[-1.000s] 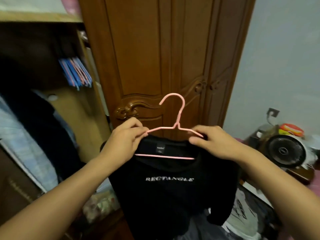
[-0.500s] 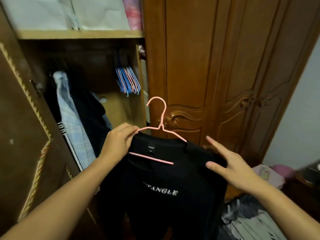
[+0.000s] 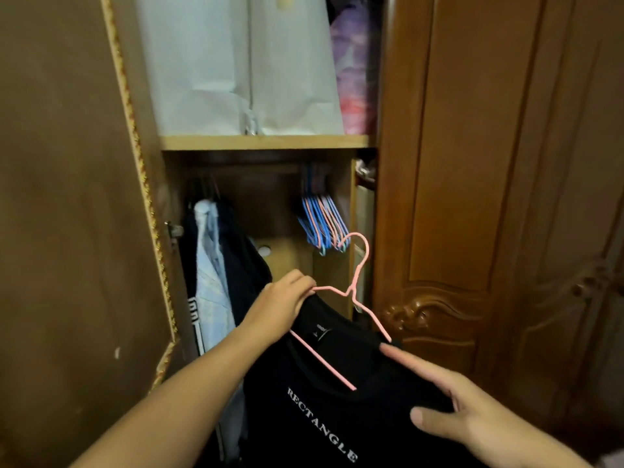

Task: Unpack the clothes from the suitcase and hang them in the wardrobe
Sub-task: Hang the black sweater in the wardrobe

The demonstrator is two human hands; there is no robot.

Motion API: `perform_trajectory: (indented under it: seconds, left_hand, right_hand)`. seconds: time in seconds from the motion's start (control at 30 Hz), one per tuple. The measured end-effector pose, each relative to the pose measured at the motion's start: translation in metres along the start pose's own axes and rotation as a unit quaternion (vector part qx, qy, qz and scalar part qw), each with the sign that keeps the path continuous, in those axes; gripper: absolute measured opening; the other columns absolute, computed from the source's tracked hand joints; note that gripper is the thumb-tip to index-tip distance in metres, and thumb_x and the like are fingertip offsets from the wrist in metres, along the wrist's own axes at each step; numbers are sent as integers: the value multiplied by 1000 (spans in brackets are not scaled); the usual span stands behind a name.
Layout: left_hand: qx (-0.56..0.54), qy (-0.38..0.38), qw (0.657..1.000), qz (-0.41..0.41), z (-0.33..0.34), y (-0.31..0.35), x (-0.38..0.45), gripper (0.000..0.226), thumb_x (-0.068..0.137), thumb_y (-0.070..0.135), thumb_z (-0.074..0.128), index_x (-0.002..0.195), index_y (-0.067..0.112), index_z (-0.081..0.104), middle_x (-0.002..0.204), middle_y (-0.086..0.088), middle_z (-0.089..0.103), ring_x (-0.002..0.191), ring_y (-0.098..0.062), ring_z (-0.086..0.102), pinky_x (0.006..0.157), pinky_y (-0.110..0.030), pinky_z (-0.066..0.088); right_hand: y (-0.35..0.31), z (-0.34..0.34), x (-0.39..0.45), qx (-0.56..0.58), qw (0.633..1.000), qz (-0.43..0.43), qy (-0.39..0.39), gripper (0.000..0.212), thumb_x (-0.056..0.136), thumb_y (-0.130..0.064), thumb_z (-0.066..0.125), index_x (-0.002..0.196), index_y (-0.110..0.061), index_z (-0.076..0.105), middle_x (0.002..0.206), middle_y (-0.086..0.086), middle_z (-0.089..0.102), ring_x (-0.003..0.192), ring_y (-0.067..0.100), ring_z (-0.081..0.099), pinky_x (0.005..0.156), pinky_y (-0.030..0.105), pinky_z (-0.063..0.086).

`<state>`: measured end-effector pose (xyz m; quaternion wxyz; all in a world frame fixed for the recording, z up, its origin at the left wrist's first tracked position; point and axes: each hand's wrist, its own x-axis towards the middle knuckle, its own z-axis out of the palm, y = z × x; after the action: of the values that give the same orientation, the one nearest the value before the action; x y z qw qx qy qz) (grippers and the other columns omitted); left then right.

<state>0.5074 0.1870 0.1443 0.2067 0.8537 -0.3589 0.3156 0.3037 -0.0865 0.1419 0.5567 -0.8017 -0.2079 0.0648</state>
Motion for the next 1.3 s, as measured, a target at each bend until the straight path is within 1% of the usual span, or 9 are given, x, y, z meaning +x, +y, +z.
perform_trajectory:
  seconds: [0.1,0.2,0.3,0.37,0.47,0.6,0.83,1.03,1.3]
  left_hand:
    - [14,24,998,-65,-9,-28,3,7,102,34,51,99,29,49,94,5,47,82,-25,61,69,-34,47]
    - [27,-13,995,-99,-7,-41,10,10,102,37,52,101,28,57,100,7,49,89,-23,61,76,-38,50]
    - [26,-38,982,-183,-7,-59,17,27,98,35,60,123,25,62,130,4,46,122,-20,49,101,-36,46]
    - [72,-62,966,-239,-16,-84,16,38,96,31,61,133,24,58,146,-3,36,138,-24,35,113,-36,36]
    - [117,-50,942,-311,-37,-122,9,43,94,22,60,137,21,57,149,-11,37,139,-32,37,114,-39,36]
    - [117,-28,920,-373,-58,-145,10,52,94,16,59,145,17,50,155,-18,29,140,-39,36,116,-42,33]
    - [20,30,917,-397,-72,-137,0,56,97,21,63,150,25,42,155,-9,31,144,-25,33,116,-28,23]
    - [4,19,921,-390,-77,-130,-4,56,98,23,62,150,31,40,154,-1,32,142,-18,34,113,-23,23]
    - [-25,42,918,-393,-76,-133,-1,56,100,25,59,151,33,37,150,9,31,134,-8,37,115,-28,31]
  right_hand:
    - [-3,1,33,111,991,68,41,75,81,-31,79,143,-46,40,143,-21,50,118,-11,56,91,12,47]
    - [9,-4,74,106,988,99,-58,58,72,-1,76,126,-17,63,122,1,71,113,7,66,91,16,49]
    - [14,-22,97,99,987,126,-28,51,66,37,58,83,-8,75,82,3,76,77,0,72,68,9,50]
    - [20,-45,111,139,978,151,26,54,40,37,72,80,0,74,74,7,75,61,2,70,58,13,50]
    - [14,-63,126,150,977,142,47,55,43,24,64,92,3,74,85,15,76,81,21,74,73,30,50]
    - [-5,-41,167,145,983,111,-4,48,62,23,47,93,-1,74,82,19,73,73,26,72,57,22,50]
    - [-10,-67,265,204,975,81,43,59,73,22,37,106,-11,75,101,22,74,98,41,70,87,53,57]
    - [26,-52,308,224,973,14,61,78,72,25,35,129,-19,64,117,12,72,110,31,68,90,41,55]
    - [3,-55,399,220,969,-20,113,86,80,26,35,141,-32,52,122,2,70,106,17,70,74,28,58]
